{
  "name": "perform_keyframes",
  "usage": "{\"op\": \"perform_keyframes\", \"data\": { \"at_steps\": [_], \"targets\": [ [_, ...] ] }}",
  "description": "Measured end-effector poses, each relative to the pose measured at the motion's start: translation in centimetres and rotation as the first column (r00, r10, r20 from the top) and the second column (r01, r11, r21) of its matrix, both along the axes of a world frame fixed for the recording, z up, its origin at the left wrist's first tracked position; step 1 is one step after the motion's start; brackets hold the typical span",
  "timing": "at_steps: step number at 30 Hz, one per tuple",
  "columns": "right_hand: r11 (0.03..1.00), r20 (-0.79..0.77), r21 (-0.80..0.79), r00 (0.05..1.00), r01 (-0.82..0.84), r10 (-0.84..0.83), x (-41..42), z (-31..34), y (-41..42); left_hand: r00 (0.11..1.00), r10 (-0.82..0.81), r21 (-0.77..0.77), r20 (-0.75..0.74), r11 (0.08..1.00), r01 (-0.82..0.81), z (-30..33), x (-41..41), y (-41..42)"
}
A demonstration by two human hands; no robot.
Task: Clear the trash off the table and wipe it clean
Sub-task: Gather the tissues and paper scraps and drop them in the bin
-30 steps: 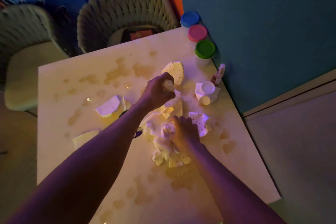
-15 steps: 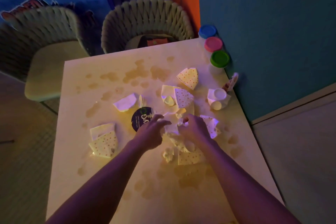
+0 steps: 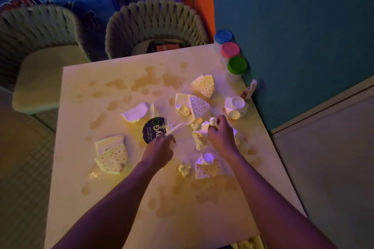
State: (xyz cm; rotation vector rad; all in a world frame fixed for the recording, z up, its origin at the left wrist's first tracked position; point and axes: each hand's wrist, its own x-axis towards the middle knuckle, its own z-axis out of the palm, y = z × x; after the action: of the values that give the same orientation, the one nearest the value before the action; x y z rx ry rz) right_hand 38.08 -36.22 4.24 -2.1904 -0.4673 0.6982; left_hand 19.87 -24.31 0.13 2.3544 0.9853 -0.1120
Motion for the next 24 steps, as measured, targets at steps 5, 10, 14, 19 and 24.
{"op": "perform_keyframes", "data": {
  "at_steps": [5, 10, 14, 19, 24],
  "targets": [
    [0.988, -0.101, -0.063, 0.984, 0.138, -0.144, -0.5, -0.1, 0.1, 0.986, 0.166, -0.053, 0.029, 0.985, -0.165, 0.5, -1.9, 0.3],
    [0.952, -0.241, -0.033, 0.922, 0.304, -0.303, -0.1, -0.8, 0.0, 0.971, 0.237, -0.029, -0.024, 0.971, -0.238, -0.1, -3.8, 0.2],
    [0.927, -0.332, -0.001, 0.874, 0.376, -0.355, -0.1, -0.9, -0.3, 0.965, 0.25, -0.005, -0.076, 0.968, -0.251, -1.0, -5.2, 0.2],
    [0.934, -0.409, 0.091, 0.868, 0.345, -0.28, 0.6, -1.1, -0.5, 0.954, 0.282, -0.002, -0.101, 0.959, -0.284, -1.8, -6.2, -0.2],
    [0.92, -0.561, 0.117, 0.789, 0.374, -0.249, 1.0, -2.2, -1.0, 0.949, 0.296, 0.023, -0.109, 0.955, -0.295, -1.5, -6.1, -0.1]
  ]
}}
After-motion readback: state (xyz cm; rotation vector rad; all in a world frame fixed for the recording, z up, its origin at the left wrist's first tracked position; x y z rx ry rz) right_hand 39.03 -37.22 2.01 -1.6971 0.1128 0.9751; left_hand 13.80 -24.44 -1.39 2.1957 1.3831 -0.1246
